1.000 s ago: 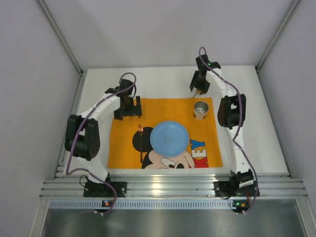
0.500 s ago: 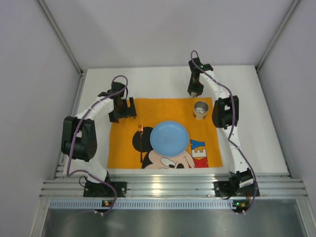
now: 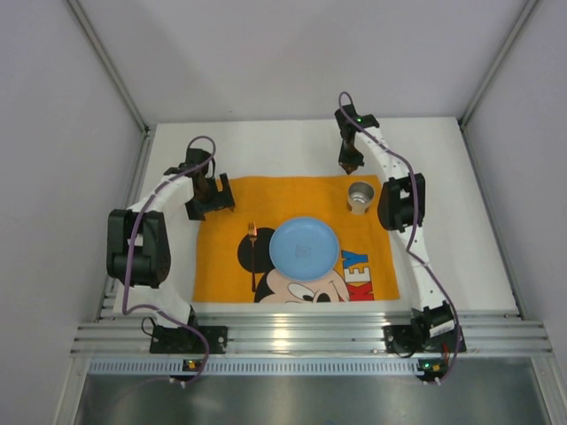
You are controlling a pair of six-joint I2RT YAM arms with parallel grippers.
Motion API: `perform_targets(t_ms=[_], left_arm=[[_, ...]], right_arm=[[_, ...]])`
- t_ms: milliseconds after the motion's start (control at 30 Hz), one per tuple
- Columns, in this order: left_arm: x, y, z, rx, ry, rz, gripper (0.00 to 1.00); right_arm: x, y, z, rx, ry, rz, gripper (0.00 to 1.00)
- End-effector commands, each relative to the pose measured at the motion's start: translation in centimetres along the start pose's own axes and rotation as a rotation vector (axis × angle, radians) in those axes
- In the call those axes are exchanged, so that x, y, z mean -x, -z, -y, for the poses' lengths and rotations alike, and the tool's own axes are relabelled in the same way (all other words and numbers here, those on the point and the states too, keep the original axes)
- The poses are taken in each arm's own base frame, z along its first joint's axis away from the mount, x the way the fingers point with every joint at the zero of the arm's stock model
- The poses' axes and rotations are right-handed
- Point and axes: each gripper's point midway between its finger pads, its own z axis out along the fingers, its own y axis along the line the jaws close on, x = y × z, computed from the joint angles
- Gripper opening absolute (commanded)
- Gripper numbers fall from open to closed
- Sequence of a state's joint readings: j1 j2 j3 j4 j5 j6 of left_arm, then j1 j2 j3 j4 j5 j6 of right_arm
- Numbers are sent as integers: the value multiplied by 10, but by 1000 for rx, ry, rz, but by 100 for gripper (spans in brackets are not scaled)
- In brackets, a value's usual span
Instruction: Set the dinner table for one person
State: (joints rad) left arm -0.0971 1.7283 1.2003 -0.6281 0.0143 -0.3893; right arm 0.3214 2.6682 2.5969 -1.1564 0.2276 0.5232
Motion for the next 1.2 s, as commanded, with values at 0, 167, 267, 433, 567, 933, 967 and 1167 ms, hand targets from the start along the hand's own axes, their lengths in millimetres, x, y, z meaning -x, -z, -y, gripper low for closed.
perform_targets(t_ms=[0,167,267,433,567,933,967,1167], left_arm=[[12,-2,8,-50,-15,23,97],[23,-2,17,-72,-28,19,97],[30,0,22,-85,-22,17,96],[43,3,29,-98,-19,30,96],[49,12,29,-89,-19,55,96],[66,57,28,-78,-13,165,97],[67,60,28,-78,-13,173,97],[62,72,30,-76,-11,189,98]], right_arm=[[-29,-34,5,-76,52,-64,0],[4,-21,7,-25,-46,27,0],[45,1,-6,63,-121,156,0],[123,62,-32,238,-224,424,0],[161,122,-27,309,-284,565,0],[83,274,-13,453,7,583,0],[53,273,0,439,29,542,0],[-84,252,29,452,221,397,0]])
